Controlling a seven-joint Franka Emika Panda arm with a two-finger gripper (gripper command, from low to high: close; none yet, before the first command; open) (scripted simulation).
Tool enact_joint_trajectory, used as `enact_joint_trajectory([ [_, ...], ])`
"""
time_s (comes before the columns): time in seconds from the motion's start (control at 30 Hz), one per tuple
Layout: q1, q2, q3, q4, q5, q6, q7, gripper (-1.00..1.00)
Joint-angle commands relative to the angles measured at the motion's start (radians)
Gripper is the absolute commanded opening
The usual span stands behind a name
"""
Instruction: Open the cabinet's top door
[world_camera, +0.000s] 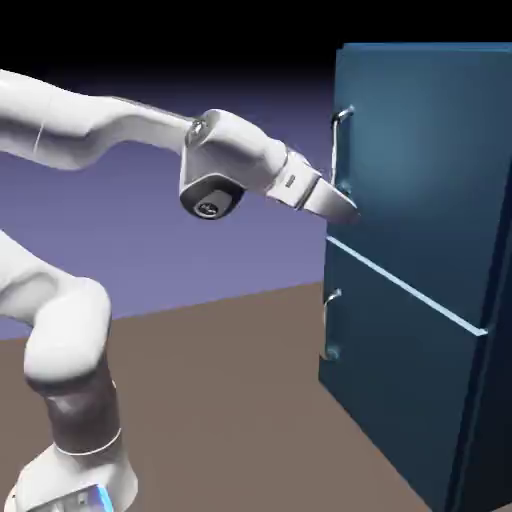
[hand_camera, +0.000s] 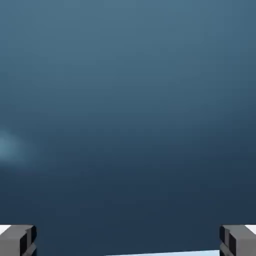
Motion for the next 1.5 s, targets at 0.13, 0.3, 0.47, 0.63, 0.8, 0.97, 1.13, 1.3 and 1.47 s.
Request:
enact_joint_trajectory([
  [0.13,-0.065,-0.043,0.075,0.027,0.218,-0.010,-0.151,0.00],
  [0.3,-0.131,-0.087,0.150,0.055,0.435,-0.020,-0.301,0.00],
  [0.47,-0.196,-0.130,0.225,0.082,0.653,-0.030,-0.452,0.00],
  [0.63,-0.262,-0.174,0.301,0.110,0.870,-0.040,-0.602,0.00],
  [0.8,-0.327,-0.217,0.376,0.137,1.087,-0.050,-0.753,0.00],
  [0.97,-0.392,-0.261,0.451,0.165,1.305,-0.060,-0.903,0.00],
  [1.13,-0.458,-0.304,0.526,0.192,1.522,-0.070,-1.054,0.00],
  [1.3,-0.549,-0.289,0.587,0.246,1.609,-0.096,-1.109,0.00],
  [1.47,-0.659,-0.247,0.647,0.315,1.644,-0.131,-1.126,-1.00],
])
